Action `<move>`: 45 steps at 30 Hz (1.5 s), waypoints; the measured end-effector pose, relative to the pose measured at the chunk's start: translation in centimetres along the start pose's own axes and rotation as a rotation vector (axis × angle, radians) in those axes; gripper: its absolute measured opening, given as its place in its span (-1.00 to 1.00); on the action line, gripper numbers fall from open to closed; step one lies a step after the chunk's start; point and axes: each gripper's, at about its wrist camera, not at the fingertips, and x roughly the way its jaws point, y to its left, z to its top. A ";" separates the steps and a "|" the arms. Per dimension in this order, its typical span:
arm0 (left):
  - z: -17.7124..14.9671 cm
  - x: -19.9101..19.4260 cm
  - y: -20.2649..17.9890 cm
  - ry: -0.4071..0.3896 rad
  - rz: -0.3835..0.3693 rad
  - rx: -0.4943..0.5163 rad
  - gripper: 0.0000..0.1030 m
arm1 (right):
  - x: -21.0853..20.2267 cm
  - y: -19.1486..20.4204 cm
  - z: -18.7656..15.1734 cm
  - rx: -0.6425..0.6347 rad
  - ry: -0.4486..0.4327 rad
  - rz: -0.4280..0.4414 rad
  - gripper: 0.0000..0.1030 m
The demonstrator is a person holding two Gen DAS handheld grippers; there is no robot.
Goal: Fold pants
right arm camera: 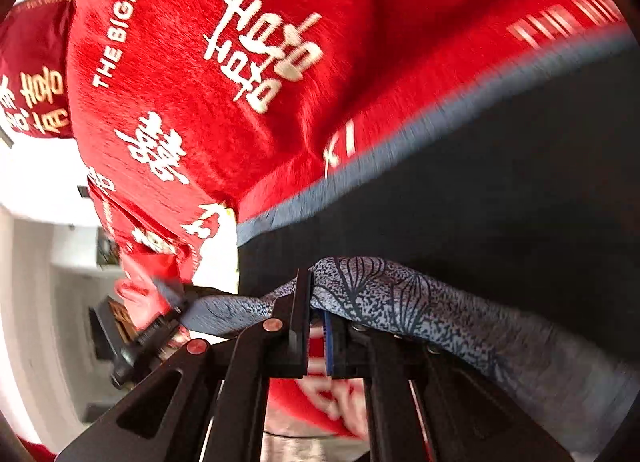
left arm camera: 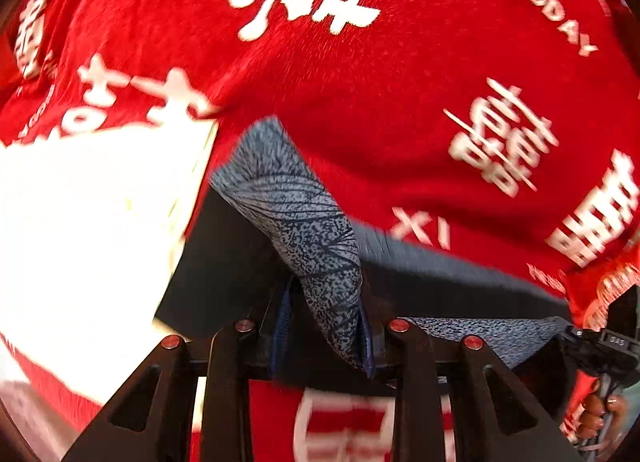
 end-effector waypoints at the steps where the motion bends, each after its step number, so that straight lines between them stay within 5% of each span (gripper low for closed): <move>1: 1.2 1.6 -0.3 0.001 0.025 0.001 -0.40 | 1.0 -0.1 1.9 -0.020 0.017 -0.011 -0.89; 5: 3.0 7.9 -0.5 0.025 0.131 -0.006 -0.39 | 7.0 -1.5 8.3 -0.066 0.127 -0.115 -0.88; 9: 3.3 11.1 -0.7 0.040 0.246 0.027 -0.06 | 12.8 -2.7 10.4 -0.183 0.244 -0.261 -0.86; 12: 3.4 9.7 -0.4 0.031 0.270 0.013 0.25 | 13.3 -2.2 11.0 -0.205 0.276 -0.266 -0.79; 14: 3.2 8.0 -0.4 0.025 0.301 0.031 0.29 | 12.3 -1.1 10.9 -0.224 0.275 -0.276 -0.47; 16: 2.7 7.0 -1.0 0.044 0.323 0.083 0.29 | 10.4 0.5 10.3 -0.277 0.238 -0.309 0.67; 17: 2.1 6.7 -1.5 0.063 0.318 0.106 0.29 | 9.5 1.1 10.1 -0.293 0.214 -0.315 0.74; 20: 0.9 8.3 -2.5 0.116 0.338 0.172 0.29 | 7.4 3.4 9.3 -0.339 0.174 -0.326 0.70; 22: 0.5 10.4 -2.9 0.147 0.368 0.182 0.29 | 8.3 4.0 8.5 -0.381 0.194 -0.331 0.23; 27: 0.5 13.9 -4.3 0.105 0.518 0.238 0.63 | 13.7 1.7 7.2 -0.508 0.246 -0.577 0.02; 35: -1.1 10.7 -8.3 0.194 0.482 0.274 0.62 | 10.2 2.3 6.7 -0.581 0.195 -0.605 0.09; 40: -4.1 9.1 -13.1 0.241 0.424 0.292 0.62 | 5.3 2.5 5.1 -0.545 0.177 -0.569 0.48; 45: -7.0 8.4 -17.2 0.299 0.386 0.337 0.62 | 1.8 0.8 2.3 -0.478 0.173 -0.615 0.52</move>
